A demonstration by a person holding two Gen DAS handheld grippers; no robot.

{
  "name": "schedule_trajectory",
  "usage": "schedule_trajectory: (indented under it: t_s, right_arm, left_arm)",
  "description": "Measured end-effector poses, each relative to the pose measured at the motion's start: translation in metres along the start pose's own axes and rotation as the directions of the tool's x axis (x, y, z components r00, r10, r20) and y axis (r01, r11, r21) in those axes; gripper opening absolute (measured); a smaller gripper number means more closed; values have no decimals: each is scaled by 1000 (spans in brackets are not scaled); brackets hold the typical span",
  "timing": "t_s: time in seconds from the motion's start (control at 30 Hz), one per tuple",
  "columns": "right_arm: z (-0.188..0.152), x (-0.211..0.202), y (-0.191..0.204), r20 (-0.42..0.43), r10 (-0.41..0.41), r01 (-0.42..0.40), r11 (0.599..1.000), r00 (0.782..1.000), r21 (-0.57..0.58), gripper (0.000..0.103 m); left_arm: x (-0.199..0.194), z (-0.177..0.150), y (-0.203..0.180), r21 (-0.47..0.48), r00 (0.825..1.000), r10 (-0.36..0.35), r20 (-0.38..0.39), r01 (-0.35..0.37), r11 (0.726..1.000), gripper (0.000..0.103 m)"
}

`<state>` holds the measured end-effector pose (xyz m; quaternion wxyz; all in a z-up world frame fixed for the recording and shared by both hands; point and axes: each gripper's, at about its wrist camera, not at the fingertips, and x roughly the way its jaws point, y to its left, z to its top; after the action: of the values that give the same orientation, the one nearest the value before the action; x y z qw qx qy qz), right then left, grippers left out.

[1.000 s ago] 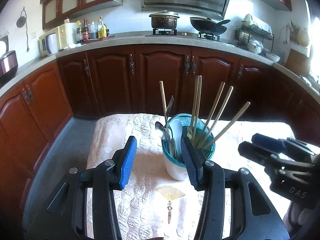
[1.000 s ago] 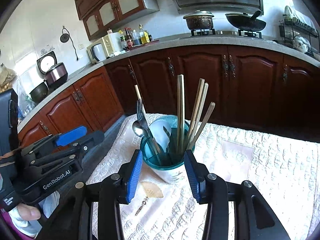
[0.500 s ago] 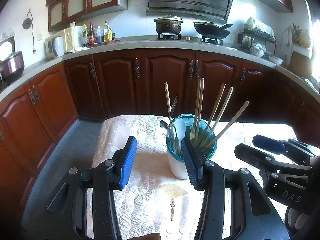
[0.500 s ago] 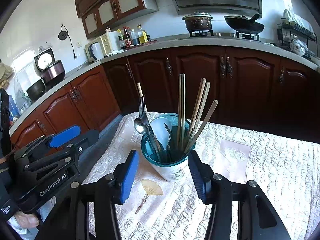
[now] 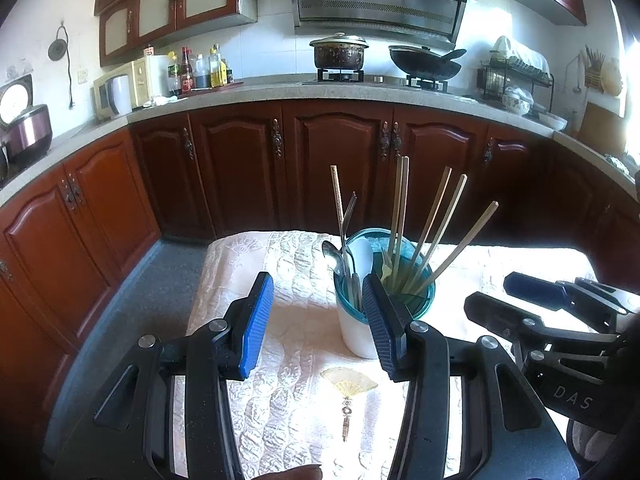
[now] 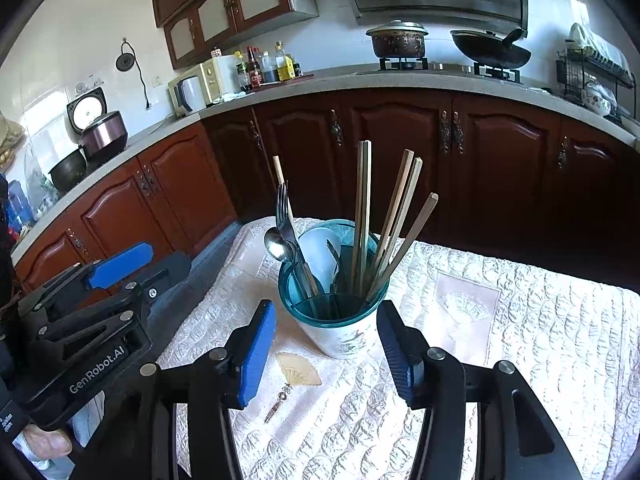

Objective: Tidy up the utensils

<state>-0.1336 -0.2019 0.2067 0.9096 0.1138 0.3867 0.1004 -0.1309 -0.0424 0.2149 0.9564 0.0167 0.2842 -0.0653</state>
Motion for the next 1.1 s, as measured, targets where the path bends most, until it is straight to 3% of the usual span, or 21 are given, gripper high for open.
schedule_trajectory:
  t_s: [1.1]
  right_arm:
    - [-2, 6, -2, -14, 1, -1, 1000, 1000, 16, 51]
  left_arm:
    - [1, -4, 0, 2, 1000, 10, -2, -10, 1000, 46]
